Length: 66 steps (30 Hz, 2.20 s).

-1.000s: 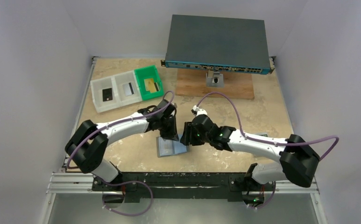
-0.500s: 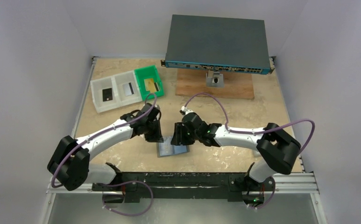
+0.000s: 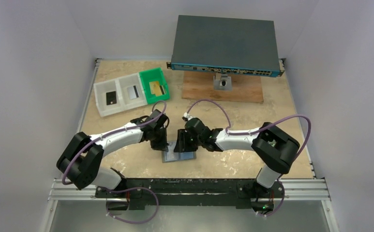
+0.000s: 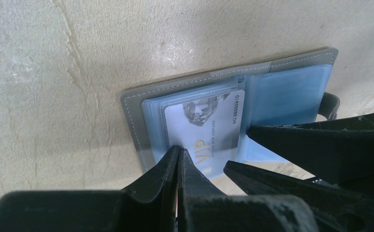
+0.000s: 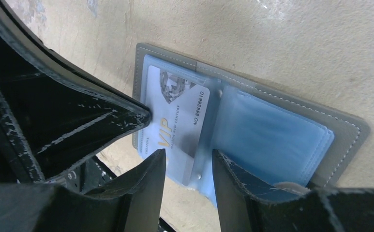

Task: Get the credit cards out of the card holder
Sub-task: Remove the credit card from the card holder.

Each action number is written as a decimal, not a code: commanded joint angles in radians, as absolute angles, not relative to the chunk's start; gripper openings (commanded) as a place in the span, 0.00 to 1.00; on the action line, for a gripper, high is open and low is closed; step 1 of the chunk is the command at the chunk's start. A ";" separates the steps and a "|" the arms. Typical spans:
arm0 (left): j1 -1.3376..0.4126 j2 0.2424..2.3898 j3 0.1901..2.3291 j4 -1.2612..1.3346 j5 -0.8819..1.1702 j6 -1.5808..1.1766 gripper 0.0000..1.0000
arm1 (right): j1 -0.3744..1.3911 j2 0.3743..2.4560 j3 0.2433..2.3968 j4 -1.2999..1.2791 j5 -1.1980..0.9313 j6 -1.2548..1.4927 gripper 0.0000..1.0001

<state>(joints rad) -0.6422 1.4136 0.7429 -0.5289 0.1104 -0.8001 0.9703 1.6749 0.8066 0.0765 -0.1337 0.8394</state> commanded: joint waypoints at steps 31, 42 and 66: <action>-0.640 1.333 0.749 -0.575 0.046 -0.782 0.01 | 0.908 1.730 0.671 0.338 -0.275 0.924 0.33; -0.647 1.444 0.733 -0.483 0.094 -0.787 0.00 | 0.907 1.733 0.666 0.344 -0.280 0.925 0.32; -0.663 1.541 0.714 -0.507 0.008 -0.881 0.00 | 0.797 1.731 0.443 0.773 -0.459 1.063 0.27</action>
